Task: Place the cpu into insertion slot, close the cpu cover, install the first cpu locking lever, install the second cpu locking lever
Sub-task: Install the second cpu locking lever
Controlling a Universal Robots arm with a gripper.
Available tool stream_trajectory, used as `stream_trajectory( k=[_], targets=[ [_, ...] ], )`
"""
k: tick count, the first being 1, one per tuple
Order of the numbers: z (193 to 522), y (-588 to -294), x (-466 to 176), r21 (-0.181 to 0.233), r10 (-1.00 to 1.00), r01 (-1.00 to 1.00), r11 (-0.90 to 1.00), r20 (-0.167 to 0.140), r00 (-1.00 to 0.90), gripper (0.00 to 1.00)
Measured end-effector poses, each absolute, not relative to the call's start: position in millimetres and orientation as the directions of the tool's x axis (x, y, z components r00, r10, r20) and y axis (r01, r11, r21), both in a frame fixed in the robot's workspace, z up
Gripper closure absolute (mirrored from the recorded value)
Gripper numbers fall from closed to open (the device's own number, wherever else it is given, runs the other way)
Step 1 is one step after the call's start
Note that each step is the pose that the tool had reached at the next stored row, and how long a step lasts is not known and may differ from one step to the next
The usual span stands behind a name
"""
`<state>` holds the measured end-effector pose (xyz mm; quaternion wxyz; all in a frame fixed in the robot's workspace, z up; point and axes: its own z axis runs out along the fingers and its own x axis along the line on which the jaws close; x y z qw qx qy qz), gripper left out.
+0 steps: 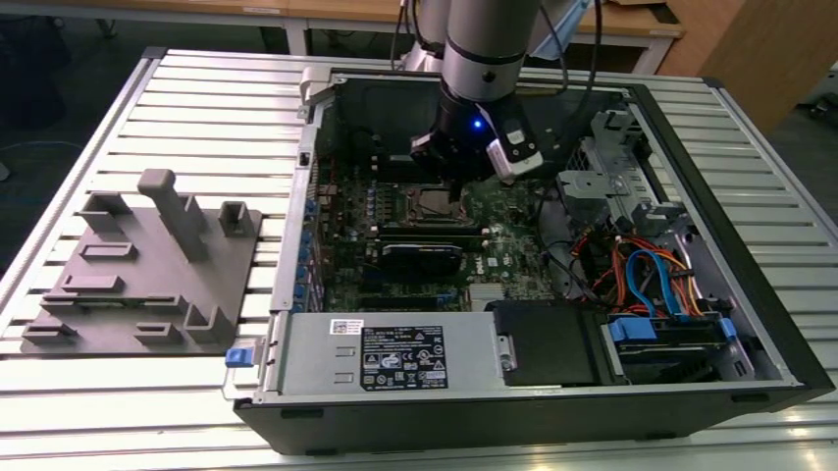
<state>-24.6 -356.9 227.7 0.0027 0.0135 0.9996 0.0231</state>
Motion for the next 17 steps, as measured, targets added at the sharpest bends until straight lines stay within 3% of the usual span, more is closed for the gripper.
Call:
stream_trajectory(
  k=[17],
  targets=[
    [231.1, -371.4, -24.6, 0.045, 0.026, 0.027, 0.999, 0.01, -1.0, 0.9]
  ],
)
